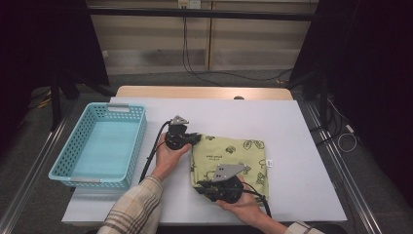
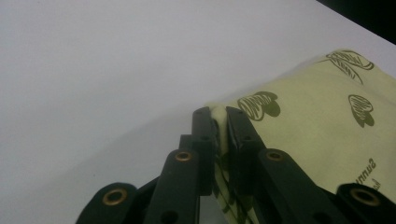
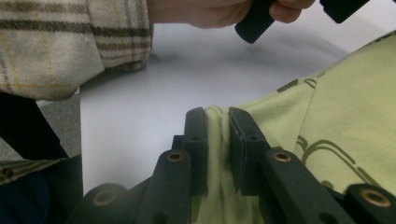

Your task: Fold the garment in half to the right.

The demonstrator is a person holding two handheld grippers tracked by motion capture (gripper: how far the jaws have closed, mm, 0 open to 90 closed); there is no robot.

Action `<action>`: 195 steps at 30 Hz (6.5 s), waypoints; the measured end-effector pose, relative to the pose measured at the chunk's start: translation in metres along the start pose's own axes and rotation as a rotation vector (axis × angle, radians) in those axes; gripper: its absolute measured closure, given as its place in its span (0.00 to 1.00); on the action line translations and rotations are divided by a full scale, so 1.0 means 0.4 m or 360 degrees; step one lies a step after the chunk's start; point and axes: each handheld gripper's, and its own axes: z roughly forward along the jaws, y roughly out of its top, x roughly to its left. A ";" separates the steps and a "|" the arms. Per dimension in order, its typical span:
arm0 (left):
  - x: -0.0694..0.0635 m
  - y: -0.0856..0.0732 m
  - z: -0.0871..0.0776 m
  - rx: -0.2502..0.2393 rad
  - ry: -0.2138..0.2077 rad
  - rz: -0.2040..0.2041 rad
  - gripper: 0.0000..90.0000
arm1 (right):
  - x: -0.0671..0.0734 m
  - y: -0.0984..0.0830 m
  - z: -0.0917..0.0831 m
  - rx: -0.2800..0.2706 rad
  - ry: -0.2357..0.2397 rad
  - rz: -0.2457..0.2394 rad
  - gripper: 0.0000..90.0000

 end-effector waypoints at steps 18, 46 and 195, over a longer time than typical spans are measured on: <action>0.002 0.010 -0.022 -0.0076 -0.0013 -0.0071 0.93 | -0.006 0.035 -0.040 -0.0105 0.0033 0.0024 0.87; 0.040 0.017 -0.070 -0.0051 0.0044 -0.0045 0.93 | 0.007 0.077 -0.036 -0.0213 0.0019 0.0017 0.87; -0.156 0.088 0.176 -0.0015 -0.0005 0.0050 0.92 | -0.058 -0.101 -0.194 -0.0084 -0.0224 0.0120 0.87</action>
